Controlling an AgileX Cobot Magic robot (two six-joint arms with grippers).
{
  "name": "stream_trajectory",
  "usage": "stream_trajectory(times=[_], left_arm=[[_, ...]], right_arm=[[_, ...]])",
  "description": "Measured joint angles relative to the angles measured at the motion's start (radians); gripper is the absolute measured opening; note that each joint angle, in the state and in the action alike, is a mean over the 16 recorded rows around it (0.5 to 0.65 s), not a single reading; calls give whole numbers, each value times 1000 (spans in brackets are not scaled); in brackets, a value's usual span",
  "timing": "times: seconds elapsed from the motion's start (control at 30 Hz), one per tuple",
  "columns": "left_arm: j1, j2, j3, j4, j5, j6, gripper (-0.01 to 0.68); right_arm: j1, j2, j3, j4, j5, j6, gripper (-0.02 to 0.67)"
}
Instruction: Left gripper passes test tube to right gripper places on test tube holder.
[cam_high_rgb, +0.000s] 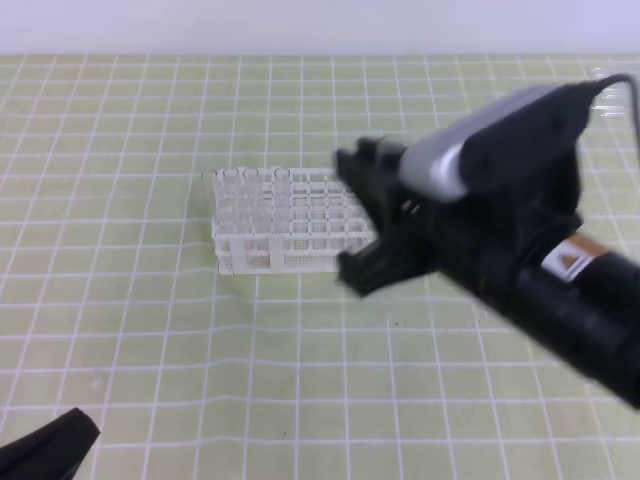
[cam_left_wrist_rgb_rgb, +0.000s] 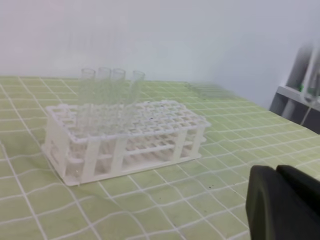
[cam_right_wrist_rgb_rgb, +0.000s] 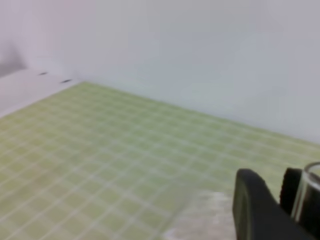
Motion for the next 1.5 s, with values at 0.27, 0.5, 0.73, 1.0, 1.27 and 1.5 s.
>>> stream_trajectory(times=[0.27, 0.5, 0.73, 1.0, 1.27, 1.5], left_arm=[[0, 1, 3, 4, -8, 7, -2], [0, -1, 2, 2, -8, 7, -2], [0, -1, 0, 0, -9, 7, -2], [0, 1, 0, 0, -9, 7, -2], [0, 2, 2, 2, -6, 7, -2], [0, 2, 3, 4, -6, 7, -2]], right_arm=[[-125, 6, 0, -26, -36, -2, 85], [-173, 41, 0, -82, -107, 1, 85], [-175, 87, 0, -120, -162, 4, 85], [-180, 104, 9, -178, -167, 42, 85], [-217, 104, 50, -423, -250, 301, 85], [-250, 116, 84, -617, -347, 522, 85]])
